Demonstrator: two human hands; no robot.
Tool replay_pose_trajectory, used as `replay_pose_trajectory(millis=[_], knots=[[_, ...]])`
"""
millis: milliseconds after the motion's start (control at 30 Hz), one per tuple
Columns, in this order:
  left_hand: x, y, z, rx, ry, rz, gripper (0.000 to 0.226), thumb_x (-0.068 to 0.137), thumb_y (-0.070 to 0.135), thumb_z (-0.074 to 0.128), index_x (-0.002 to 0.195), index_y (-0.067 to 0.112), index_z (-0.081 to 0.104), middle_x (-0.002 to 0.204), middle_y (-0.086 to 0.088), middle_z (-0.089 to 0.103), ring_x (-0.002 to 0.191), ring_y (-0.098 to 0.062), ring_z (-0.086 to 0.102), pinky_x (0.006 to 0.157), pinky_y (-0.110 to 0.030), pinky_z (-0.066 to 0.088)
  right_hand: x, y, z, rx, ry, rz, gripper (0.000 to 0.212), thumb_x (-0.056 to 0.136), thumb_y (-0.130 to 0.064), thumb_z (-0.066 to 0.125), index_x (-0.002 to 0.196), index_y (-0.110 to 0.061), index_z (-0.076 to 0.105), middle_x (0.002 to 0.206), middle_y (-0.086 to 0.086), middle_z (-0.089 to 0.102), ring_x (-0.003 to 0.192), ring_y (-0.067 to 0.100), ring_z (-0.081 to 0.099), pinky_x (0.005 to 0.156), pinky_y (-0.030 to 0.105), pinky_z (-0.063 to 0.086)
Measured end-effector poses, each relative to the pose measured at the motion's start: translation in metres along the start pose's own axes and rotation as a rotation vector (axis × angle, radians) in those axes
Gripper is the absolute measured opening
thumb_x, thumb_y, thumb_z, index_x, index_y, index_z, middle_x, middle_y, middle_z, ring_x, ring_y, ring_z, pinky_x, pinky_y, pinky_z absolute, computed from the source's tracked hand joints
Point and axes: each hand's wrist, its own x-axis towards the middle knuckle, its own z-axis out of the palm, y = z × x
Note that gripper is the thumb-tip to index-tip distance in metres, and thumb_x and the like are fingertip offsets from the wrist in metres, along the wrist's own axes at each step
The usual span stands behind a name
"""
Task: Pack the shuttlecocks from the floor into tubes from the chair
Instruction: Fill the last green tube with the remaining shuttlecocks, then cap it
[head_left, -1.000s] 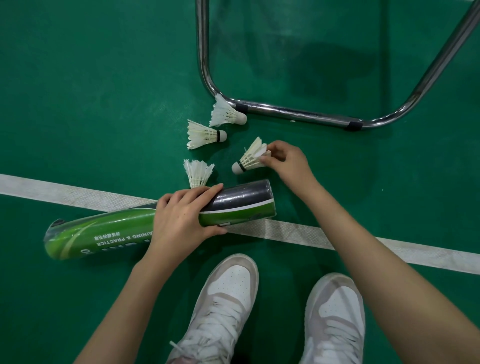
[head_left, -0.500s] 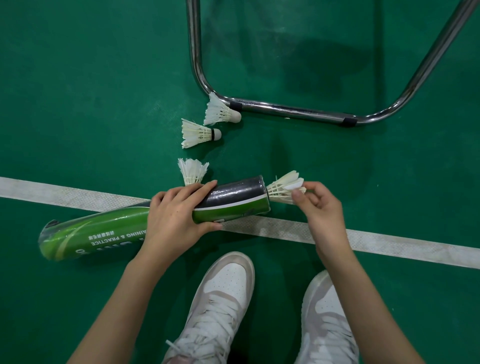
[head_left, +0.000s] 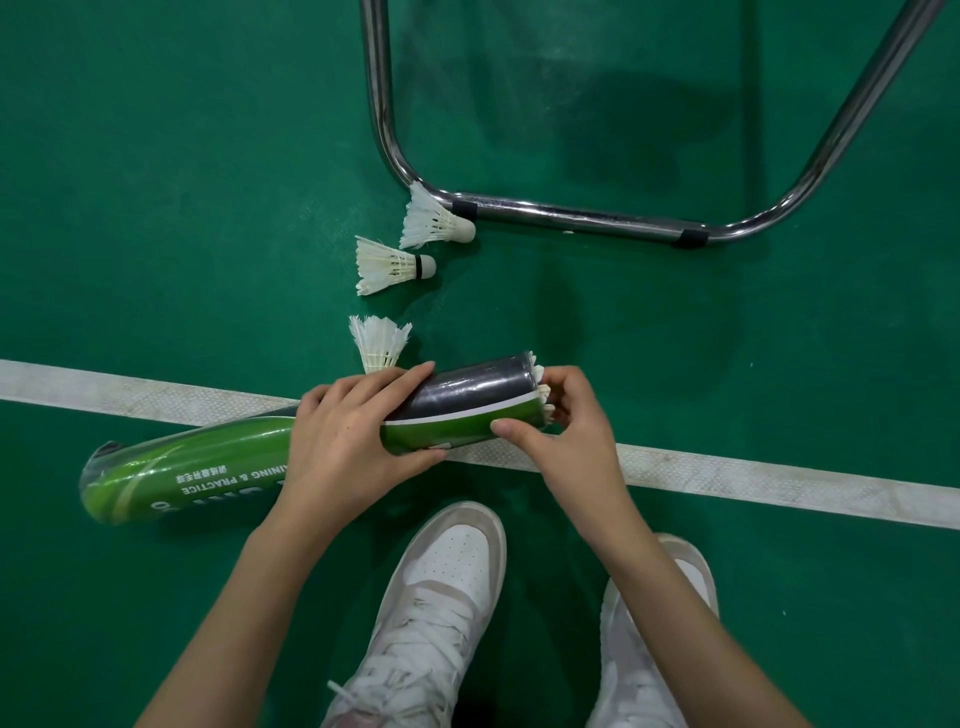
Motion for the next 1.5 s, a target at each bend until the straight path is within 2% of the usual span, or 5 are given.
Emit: replay_pose_trajectory(millis=[167, 267, 533, 1000, 1500], knots=[[-0.002, 0.0, 0.0, -0.008, -0.011, 0.007, 0.079, 0.066, 0.075, 0.043, 0.135, 0.036, 0.042, 0.122, 0.004, 0.061, 0.105, -0.023, 0.056, 0.089, -0.042, 0.039, 0.004, -0.002, -0.004, 0.011, -0.043, 0.008, 0.033, 0.072, -0.001, 0.075, 0.088, -0.023, 0.055, 0.084, -0.004, 0.064, 0.07, -0.005, 0.057, 0.066, 0.007, 0.044], [-0.002, 0.0, -0.001, -0.015, -0.011, 0.009, 0.08, 0.065, 0.075, 0.043, 0.135, 0.036, 0.043, 0.121, 0.004, 0.061, 0.105, -0.023, 0.057, 0.088, -0.041, 0.039, 0.006, -0.001, -0.007, 0.018, -0.098, 0.038, 0.028, 0.075, -0.001, 0.073, 0.093, -0.017, 0.059, 0.089, 0.007, 0.067, 0.077, 0.004, 0.06, 0.07, 0.012, 0.048], [-0.002, 0.001, -0.001, -0.027, 0.002, 0.007, 0.079, 0.065, 0.074, 0.044, 0.134, 0.036, 0.043, 0.121, 0.004, 0.061, 0.104, -0.023, 0.056, 0.088, -0.042, 0.039, 0.008, -0.001, -0.006, 0.076, -0.217, 0.027, 0.033, 0.082, 0.0, 0.065, 0.096, -0.03, 0.061, 0.095, -0.012, 0.069, 0.089, -0.002, 0.063, 0.079, 0.012, 0.049], [-0.003, 0.003, -0.001, -0.031, 0.003, 0.006, 0.078, 0.065, 0.074, 0.044, 0.134, 0.038, 0.041, 0.122, 0.005, 0.06, 0.106, -0.022, 0.055, 0.088, -0.04, 0.037, 0.005, -0.003, -0.011, 0.052, -0.222, 0.009, 0.032, 0.082, -0.001, 0.065, 0.097, -0.028, 0.062, 0.095, -0.011, 0.067, 0.085, -0.007, 0.061, 0.077, 0.007, 0.046], [-0.004, 0.003, 0.002, -0.031, -0.024, 0.011, 0.079, 0.065, 0.074, 0.043, 0.136, 0.038, 0.039, 0.124, 0.004, 0.059, 0.108, -0.023, 0.054, 0.089, -0.041, 0.037, 0.011, 0.004, -0.012, 0.128, -0.309, 0.086, 0.033, 0.085, 0.002, 0.061, 0.107, -0.019, 0.051, 0.104, 0.003, 0.069, 0.094, 0.007, 0.066, 0.08, 0.015, 0.05]])
